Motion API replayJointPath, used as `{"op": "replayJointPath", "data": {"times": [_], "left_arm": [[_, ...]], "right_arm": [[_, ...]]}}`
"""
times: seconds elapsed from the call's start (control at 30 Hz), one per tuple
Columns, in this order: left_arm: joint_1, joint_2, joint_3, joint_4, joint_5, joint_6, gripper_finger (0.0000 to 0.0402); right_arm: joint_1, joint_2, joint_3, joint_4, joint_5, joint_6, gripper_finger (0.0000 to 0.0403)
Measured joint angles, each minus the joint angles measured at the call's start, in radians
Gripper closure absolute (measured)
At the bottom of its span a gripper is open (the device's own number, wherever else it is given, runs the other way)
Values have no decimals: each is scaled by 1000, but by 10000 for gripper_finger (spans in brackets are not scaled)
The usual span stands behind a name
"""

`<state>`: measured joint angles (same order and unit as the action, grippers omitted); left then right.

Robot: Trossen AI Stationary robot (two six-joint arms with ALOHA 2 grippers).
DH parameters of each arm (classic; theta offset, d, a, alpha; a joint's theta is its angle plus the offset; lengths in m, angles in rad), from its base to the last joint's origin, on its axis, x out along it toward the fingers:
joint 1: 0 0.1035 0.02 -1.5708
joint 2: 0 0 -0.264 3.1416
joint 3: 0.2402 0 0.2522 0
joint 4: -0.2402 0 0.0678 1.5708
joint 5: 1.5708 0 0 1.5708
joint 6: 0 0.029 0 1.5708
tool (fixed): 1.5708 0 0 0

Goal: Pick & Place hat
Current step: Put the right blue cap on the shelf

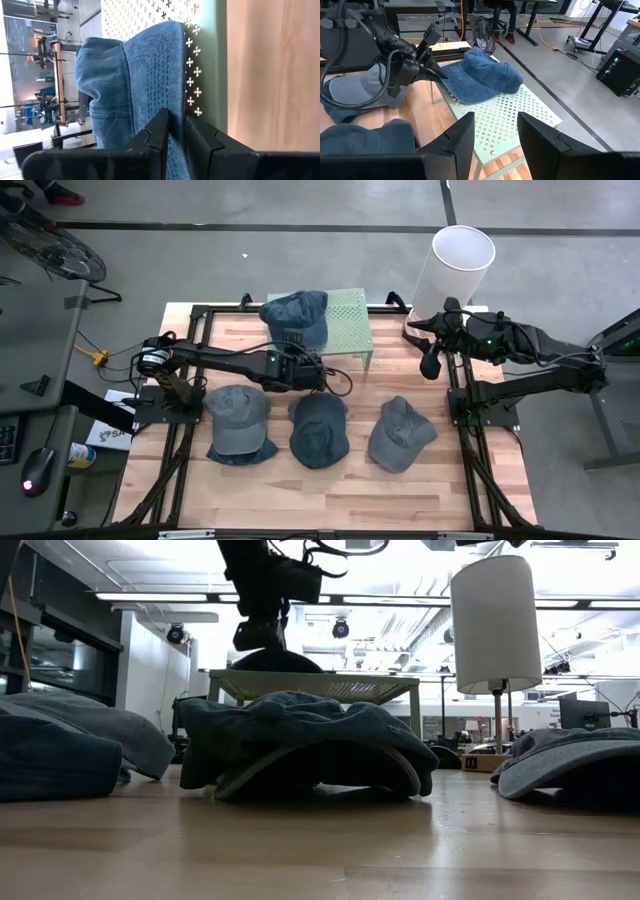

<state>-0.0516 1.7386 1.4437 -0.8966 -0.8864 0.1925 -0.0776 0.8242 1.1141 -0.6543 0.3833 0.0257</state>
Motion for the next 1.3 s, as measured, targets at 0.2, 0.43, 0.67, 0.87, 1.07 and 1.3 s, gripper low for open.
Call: {"op": "replayJointPath", "data": {"times": [0.2,0.43,0.67,0.87,1.07,1.3], "left_arm": [[-2,0,1,-3,0,-13,357],[-1,1,1,-31,-33,37,357],[-1,1,1,-45,-37,92,357],[3,1,1,-53,-37,120,357],[30,1,1,-53,-31,136,357],[32,1,2,-57,-17,142,357]], "right_arm": [[0,0,0,0,-16,0,261],[0,0,0,0,-16,-8,261],[0,0,0,0,-16,-32,261],[0,0,0,0,-16,-34,261],[0,0,0,0,-17,-34,261],[0,0,0,0,-24,-29,261]]}}
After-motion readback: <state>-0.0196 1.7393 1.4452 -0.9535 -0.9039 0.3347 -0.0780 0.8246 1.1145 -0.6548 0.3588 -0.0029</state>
